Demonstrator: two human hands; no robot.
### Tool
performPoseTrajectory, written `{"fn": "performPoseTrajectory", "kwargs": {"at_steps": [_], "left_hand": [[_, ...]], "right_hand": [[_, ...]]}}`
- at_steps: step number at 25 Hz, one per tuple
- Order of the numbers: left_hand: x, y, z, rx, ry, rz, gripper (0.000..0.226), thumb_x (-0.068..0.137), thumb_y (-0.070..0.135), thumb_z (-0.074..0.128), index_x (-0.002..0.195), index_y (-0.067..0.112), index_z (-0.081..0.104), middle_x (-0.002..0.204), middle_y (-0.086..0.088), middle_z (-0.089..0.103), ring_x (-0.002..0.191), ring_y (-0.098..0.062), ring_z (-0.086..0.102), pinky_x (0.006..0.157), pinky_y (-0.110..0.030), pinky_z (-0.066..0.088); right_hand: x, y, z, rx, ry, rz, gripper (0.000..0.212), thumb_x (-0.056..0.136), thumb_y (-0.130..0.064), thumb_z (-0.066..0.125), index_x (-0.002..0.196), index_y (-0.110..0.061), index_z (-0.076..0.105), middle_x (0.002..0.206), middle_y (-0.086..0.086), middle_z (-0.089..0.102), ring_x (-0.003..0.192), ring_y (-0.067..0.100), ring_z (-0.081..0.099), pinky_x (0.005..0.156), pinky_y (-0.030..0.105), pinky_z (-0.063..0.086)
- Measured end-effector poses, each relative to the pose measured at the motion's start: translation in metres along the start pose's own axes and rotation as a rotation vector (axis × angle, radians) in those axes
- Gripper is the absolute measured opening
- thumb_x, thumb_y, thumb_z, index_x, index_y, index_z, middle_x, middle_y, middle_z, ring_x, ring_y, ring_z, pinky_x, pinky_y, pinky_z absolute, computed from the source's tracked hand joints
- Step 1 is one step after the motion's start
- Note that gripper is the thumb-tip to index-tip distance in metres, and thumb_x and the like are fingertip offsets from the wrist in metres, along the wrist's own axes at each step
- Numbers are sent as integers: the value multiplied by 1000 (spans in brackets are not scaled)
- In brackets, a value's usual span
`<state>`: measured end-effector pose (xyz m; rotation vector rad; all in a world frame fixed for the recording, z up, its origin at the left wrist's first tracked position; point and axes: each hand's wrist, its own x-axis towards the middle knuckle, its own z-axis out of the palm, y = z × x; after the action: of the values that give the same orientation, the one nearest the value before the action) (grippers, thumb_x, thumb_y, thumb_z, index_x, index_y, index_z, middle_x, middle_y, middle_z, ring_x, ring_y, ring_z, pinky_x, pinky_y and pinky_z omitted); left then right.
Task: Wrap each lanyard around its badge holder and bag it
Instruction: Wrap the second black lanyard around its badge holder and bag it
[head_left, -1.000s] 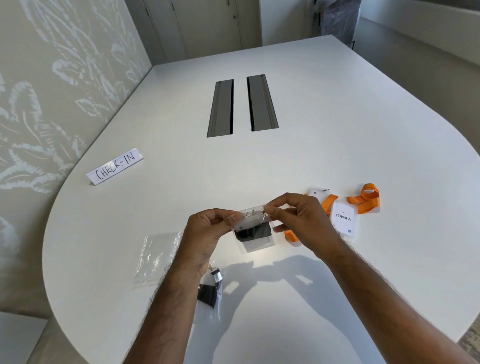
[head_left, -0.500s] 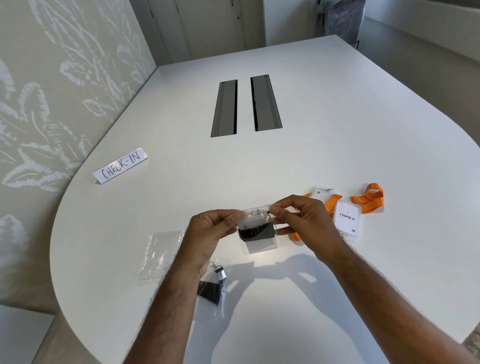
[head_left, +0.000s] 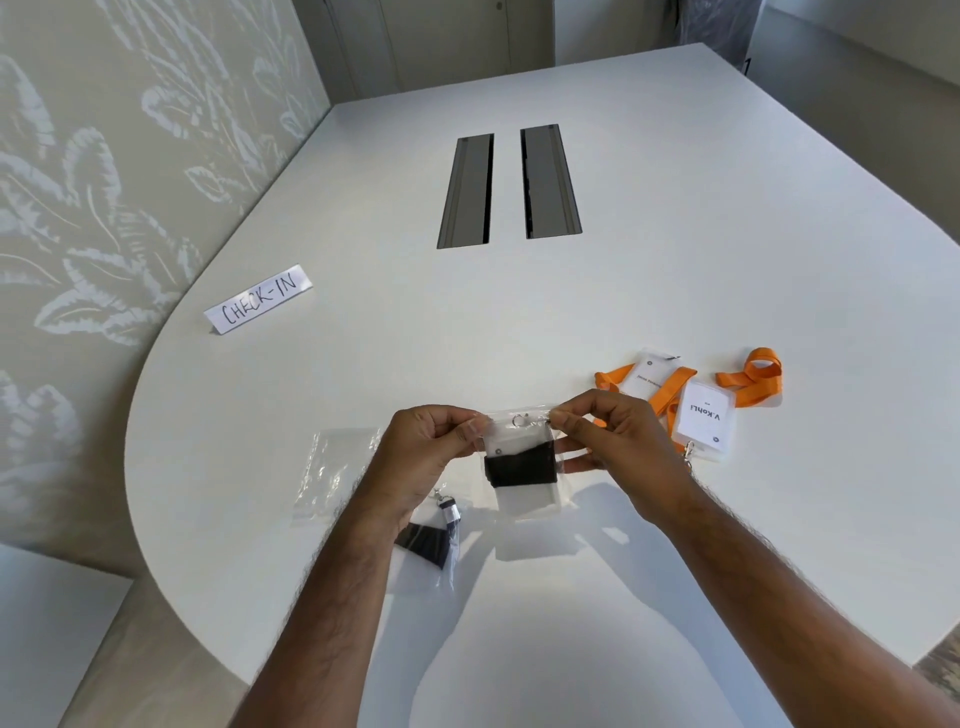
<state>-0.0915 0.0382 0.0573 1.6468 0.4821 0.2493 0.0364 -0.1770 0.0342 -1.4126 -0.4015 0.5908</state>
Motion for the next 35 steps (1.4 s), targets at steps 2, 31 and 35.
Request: {"fn": "performPoseTrajectory", "kwargs": {"at_steps": [2,31,35], "left_hand": [[-7,-7,0,63,0,-23,8,95,21,77,95,23,84,94,-7,83,91,-20,79,91,-34,62],[-37,-53,2,837,216,11,14,94,34,75,108,31,77,95,15,65,102,-11,56,91,-30,25],[-32,-52,3,818,232,87,14,94,34,76,108,35,74,92,17,62,97,-8,52,91,-31,26]], "right_hand": [[-7,9,0,-4,-16,57,8,97,-11,76,91,-8,79,96,14,78,83,33,82,71,49,68],[-25,55,23,-668,-161,154,18,102,-32,69,89,-19,71,71,-1,79,54,17,77,59,20,57],[-25,48,20,-669,-122,101,17,102,-37,68,95,-22,70,80,-3,76,50,16,74,55,27,59]]}}
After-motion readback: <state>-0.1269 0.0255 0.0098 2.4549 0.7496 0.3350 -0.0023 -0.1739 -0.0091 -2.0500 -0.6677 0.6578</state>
